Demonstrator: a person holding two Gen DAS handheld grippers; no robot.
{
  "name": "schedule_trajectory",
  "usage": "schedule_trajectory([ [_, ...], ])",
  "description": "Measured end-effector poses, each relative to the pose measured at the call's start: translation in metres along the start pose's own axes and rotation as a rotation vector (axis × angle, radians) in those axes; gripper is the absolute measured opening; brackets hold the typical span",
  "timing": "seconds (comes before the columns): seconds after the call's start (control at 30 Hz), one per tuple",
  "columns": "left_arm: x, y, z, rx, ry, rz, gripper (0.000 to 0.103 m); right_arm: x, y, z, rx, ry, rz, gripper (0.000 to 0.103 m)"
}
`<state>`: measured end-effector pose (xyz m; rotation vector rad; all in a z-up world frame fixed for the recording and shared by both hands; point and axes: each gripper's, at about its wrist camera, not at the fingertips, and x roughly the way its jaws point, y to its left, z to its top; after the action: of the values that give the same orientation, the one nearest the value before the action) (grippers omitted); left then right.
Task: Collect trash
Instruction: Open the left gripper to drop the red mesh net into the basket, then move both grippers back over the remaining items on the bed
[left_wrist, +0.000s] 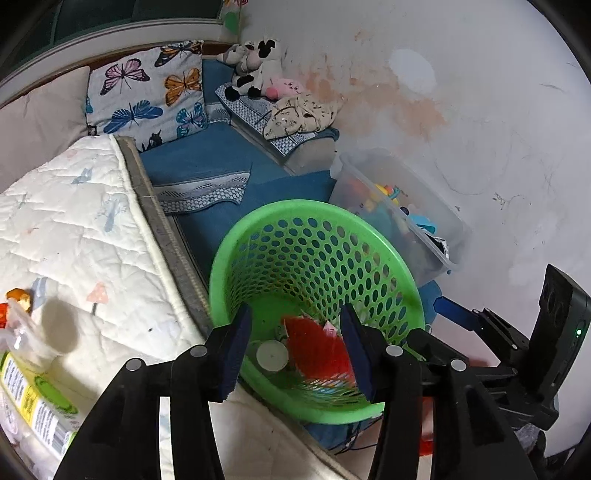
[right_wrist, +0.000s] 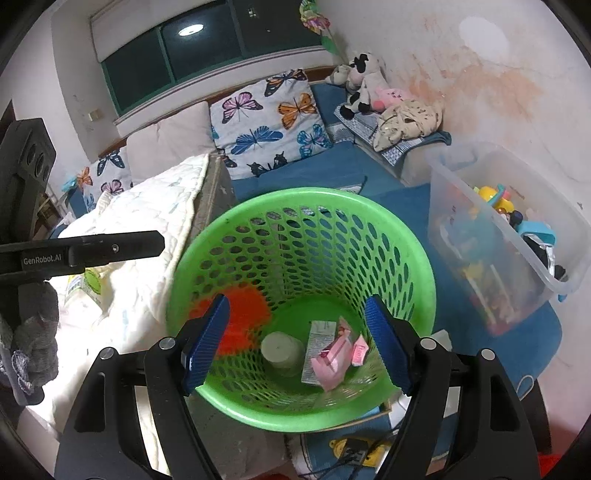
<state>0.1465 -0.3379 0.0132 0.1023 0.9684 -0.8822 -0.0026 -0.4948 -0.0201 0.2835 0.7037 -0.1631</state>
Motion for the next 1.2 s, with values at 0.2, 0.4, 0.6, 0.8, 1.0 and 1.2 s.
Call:
schedule_trajectory([
  [0.2, -0.034, 0.016, -0.019, -0.008, -0.044, 0.053, 0.048, -0.009, 0.016, -0.003, -0.018, -0.015, 0.028, 0.078],
  [0.4, -0.071, 0.048, -0.046, -0.059, -0.082, 0.121, 0.048, -0.012, 0.041, -0.006, -0.05, -0.02, 0.058, 0.079],
  [0.6, -0.106, 0.091, -0.07, -0.138, -0.118, 0.206, 0.048, -0.014, 0.068, -0.006, -0.085, -0.023, 0.091, 0.08],
  [0.8, -0.141, 0.143, -0.095, -0.228, -0.152, 0.311, 0.052, -0.012, 0.096, -0.005, -0.126, -0.016, 0.121, 0.08],
  [1.0, -0.163, 0.194, -0.122, -0.324, -0.153, 0.399, 0.058, -0.007, 0.126, -0.004, -0.167, -0.007, 0.168, 0.081],
  [1.2, -0.161, 0.233, -0.144, -0.413, -0.116, 0.422, 0.06, 0.002, 0.161, -0.009, -0.203, 0.022, 0.231, 0.082],
])
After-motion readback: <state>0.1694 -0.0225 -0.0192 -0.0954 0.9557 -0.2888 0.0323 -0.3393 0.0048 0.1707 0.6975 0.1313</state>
